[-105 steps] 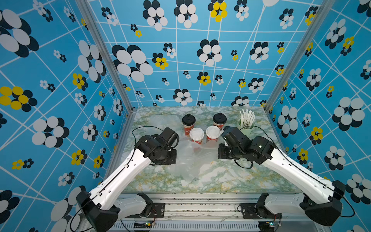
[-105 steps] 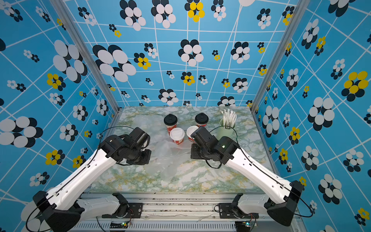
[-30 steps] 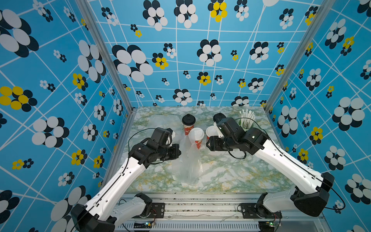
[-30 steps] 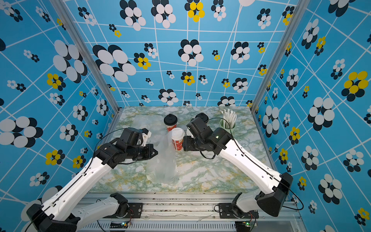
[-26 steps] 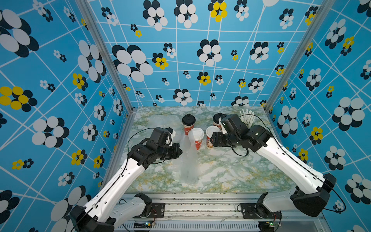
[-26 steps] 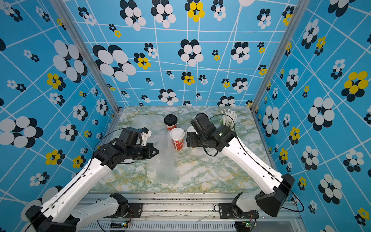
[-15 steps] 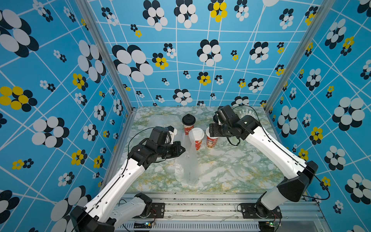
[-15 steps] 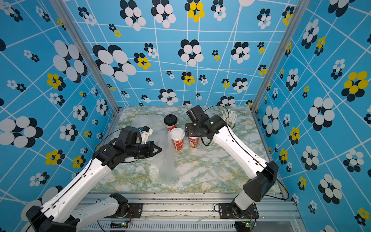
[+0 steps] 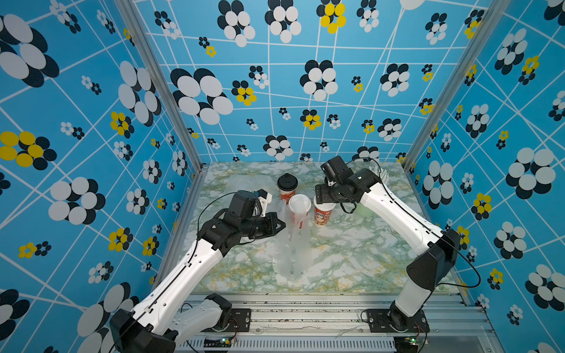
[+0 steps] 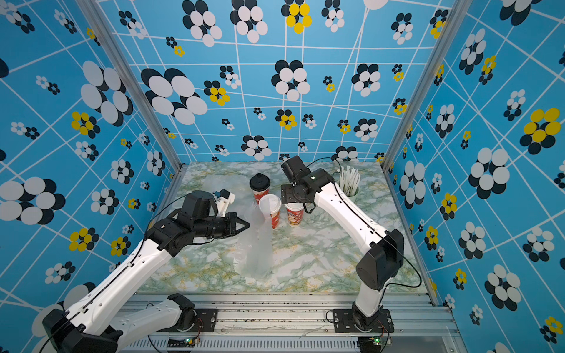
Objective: Pack milk tea into plastic carrier bags
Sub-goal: Pick up the milk tea cup at the center of the board.
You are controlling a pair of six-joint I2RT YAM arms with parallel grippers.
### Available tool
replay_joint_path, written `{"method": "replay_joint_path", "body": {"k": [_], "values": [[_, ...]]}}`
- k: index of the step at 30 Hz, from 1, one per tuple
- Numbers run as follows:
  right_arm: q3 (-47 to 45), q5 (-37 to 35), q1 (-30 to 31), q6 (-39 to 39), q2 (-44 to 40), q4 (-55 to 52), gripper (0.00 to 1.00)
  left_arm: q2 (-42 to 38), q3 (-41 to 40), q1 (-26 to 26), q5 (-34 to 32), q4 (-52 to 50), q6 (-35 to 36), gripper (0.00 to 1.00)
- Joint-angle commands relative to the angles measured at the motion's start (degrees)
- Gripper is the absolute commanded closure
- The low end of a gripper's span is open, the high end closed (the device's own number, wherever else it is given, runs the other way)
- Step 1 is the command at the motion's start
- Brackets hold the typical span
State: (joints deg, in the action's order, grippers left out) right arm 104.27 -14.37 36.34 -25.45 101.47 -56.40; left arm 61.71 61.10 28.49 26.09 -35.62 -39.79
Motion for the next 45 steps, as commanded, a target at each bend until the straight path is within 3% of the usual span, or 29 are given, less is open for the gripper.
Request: {"method": "replay_joint_path", "body": {"k": [1,12,21,32,45], "values": [[2.3,-3.1,-0.3,0.9,2.2,-1.1,0.12,0.1,0.0,-0.4,-1.8,-2.3,1.3,1.00],[3.8,-5.8,-0.7,-3.8,6.4,-0.9,0.13,0.0,-0.5,-0.5,-1.9,-2.0,1.4,1.00],[5.0,-10.2,0.0,-12.9,7.5,-1.3,0.17,-0.3,-1.1,-0.5,-1.4,-1.3,0.7,1.00],[11.4,-13.8,2.7,-16.2,12.0,-6.0,0.14,-0.6,-1.6,-0.5,-0.7,-0.2,0.2,1.00],[8.6,-14.7,3.3,-18.5,11.2,-6.9,0.13,-0.7,-2.3,-0.4,-0.1,0.7,-0.3,1.00]]}}
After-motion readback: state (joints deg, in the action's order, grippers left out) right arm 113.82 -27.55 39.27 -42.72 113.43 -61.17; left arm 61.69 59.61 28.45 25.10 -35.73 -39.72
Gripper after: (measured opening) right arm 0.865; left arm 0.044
